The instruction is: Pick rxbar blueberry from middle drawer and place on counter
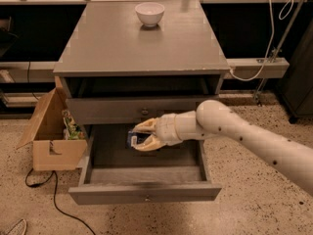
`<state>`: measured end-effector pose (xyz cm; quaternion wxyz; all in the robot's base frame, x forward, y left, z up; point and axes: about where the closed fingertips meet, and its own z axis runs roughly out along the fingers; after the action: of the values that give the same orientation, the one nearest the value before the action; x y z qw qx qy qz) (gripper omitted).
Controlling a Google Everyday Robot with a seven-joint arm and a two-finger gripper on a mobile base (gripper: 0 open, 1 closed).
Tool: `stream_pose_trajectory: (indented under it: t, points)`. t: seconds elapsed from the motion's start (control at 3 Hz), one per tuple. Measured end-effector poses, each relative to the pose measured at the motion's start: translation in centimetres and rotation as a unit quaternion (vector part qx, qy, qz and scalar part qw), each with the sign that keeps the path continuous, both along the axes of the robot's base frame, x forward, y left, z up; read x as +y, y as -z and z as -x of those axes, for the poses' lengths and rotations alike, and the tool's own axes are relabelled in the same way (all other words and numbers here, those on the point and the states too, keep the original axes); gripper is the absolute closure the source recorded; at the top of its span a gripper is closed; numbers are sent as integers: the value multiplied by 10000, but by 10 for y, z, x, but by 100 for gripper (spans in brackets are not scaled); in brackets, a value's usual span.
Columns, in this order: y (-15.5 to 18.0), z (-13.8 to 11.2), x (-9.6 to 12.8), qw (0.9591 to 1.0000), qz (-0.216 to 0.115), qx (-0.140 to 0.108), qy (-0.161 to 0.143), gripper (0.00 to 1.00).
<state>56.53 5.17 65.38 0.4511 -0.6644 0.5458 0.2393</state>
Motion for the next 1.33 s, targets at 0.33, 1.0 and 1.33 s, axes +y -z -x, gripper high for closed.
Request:
stream_pose_trajectory:
  t: [0.33,1.0,1.33]
  points:
    - [-92,7,-13,9990,150,-421,-87,100]
    - [-183,-11,-37,9969,171,-769,46,100]
    - [-192,-24,-43,9961,113,-831,276,100]
